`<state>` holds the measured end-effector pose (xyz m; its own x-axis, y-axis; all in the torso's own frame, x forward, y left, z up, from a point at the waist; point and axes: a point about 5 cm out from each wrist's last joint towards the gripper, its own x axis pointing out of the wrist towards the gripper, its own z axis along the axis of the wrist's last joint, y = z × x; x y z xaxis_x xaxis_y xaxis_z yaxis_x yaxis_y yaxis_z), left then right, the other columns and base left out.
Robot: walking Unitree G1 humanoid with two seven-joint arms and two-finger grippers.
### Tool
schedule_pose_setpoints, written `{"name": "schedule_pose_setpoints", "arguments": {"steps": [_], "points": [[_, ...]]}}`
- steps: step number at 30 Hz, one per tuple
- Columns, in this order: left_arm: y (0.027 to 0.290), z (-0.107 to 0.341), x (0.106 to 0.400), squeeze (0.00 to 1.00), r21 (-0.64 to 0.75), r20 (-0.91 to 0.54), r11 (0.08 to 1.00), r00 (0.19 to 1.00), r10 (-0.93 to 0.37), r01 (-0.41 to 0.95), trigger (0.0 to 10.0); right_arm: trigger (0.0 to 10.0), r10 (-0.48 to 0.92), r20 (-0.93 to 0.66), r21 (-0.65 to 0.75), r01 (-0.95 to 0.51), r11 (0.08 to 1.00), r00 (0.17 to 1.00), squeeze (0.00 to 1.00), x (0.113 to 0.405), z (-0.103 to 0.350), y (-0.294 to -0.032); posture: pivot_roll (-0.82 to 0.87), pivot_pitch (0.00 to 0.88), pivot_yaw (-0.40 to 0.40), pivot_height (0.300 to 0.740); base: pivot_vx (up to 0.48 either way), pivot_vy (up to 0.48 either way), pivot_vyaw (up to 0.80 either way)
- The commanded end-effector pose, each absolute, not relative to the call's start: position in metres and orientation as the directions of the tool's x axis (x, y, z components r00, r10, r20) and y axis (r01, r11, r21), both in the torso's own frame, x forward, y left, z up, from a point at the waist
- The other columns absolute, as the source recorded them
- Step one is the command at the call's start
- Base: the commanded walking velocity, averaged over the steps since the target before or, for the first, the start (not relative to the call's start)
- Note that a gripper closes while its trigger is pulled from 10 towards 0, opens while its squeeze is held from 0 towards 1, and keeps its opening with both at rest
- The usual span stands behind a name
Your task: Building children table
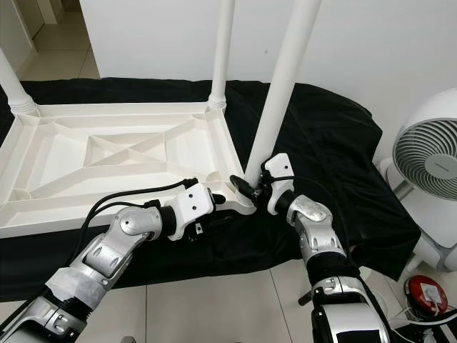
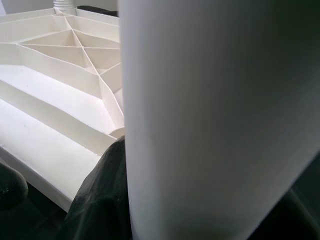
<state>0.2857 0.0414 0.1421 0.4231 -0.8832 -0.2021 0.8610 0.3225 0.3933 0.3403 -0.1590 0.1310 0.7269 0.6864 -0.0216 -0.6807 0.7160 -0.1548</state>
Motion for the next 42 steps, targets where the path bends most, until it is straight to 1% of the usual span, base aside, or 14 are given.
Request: {"name": "schedule_pose_setpoints", "arguments": {"steps": [1,2,4,6,10,15,19,22,25,34,35,36,37,42], "points": [[0.042,0.142,0.288,0.0,0.409,-0.195,0.343,0.448,-0.872,0.846,10.0,10.0,0.674,-0.094,-0.1,-0.68,0.726,0.733,0.0,0.335,0.111,-0.156,-0.07,0.0,-0.053,0.74,0.0,0.0,0.0],[0.041,0.142,0.288,0.0,0.409,-0.195,0.34,0.445,-0.874,0.847,10.0,10.0,0.576,-0.108,-0.073,-0.584,0.809,0.81,0.0,0.34,0.108,-0.157,-0.07,0.0,-0.055,0.74,0.0,0.0,0.0],[0.041,0.142,0.288,0.0,0.409,-0.195,0.34,0.445,-0.874,0.847,10.0,10.0,0.576,-0.108,-0.073,-0.584,0.809,0.81,0.0,0.34,0.108,-0.157,-0.07,0.0,-0.055,0.74,0.0,0.0,0.0],[0.04,0.142,0.288,0.0,0.407,-0.194,0.339,0.443,-0.875,0.848,10.0,10.0,0.484,-0.126,-0.045,-0.492,0.869,0.866,0.0,0.342,0.108,-0.155,-0.07,0.0,-0.06,0.74,0.0,0.0,0.0],[0.039,0.141,0.286,0.0,0.404,-0.194,0.335,0.438,-0.878,0.851,10.0,10.0,0.405,-0.138,-0.001,-0.409,0.912,0.904,0.0,0.342,0.107,-0.15,-0.07,0.0,-0.061,0.74,0.0,0.0,0.0],[0.038,0.14,0.286,0.0,0.403,-0.195,0.334,0.436,-0.879,0.852,10.0,10.0,0.377,-0.142,0.017,-0.379,0.925,0.915,0.0,0.342,0.106,-0.148,-0.08,0.0,-0.061,0.74,0.0,0.0,0.0],[0.036,0.138,0.283,0.0,0.398,-0.196,0.324,0.424,-0.884,0.858,10.0,10.0,0.188,-0.13,0.029,-0.186,0.982,0.974,0.0,0.333,0.107,-0.136,-0.08,0.0,-0.059,0.74,0.0,0.0,0.0],[0.036,0.138,0.283,0.0,0.398,-0.196,0.324,0.424,-0.884,0.858,10.0,10.0,0.188,-0.13,0.029,-0.186,0.982,0.974,0.0,0.333,0.107,-0.136,-0.08,0.0,-0.059,0.74,0.0,0.0,0.0],[0.035,0.138,0.282,0.0,0.397,-0.198,0.315,0.415,-0.888,0.862,10.0,10.0,0.021,-0.126,0.082,-0.01,0.997,0.992,0.0,0.32,0.107,-0.121,-0.08,0.0,-0.064,0.74,0.0,0.0,0.0],[0.034,0.137,0.28,0.0,0.391,-0.196,0.319,0.417,-0.888,0.863,10.0,10.0,-0.012,-0.108,0.093,0.022,0.995,0.994,0.0,0.316,0.113,-0.117,-0.08,0.0,-0.069,0.74,0.0,0.0,0.0],[0.034,0.137,0.28,0.0,0.391,-0.196,0.319,0.417,-0.887,0.863,10.0,10.0,-0.02,-0.103,0.094,0.029,0.995,0.994,0.41,0.316,0.115,-0.119,-0.07,0.0,-0.071,0.74,0.0,0.0,0.0],[0.034,0.137,0.28,0.0,0.391,-0.196,0.319,0.417,-0.887,0.863,10.0,10.0,-0.02,-0.103,0.094,0.029,0.995,0.994,0.41,0.316,0.115,-0.119,-0.07,0.0,-0.071,0.74,0.0,0.0,0.0],[0.034,0.137,0.28,0.0,0.391,-0.196,0.321,0.419,-0.887,0.863,10.0,10.0,-0.019,-0.085,0.098,0.028,0.995,0.996,1.0,0.317,0.118,-0.121,-0.07,0.0,-0.073,0.74,0.0,0.0,0.0],[0.034,0.138,0.281,0.0,0.392,-0.194,0.325,0.423,-0.885,0.861,10.0,10.0,-0.011,-0.035,0.104,0.015,0.994,0.999,1.0,0.318,0.127,-0.126,-0.08,0.0,-0.073,0.74,0.0,0.0,0.0]]}}
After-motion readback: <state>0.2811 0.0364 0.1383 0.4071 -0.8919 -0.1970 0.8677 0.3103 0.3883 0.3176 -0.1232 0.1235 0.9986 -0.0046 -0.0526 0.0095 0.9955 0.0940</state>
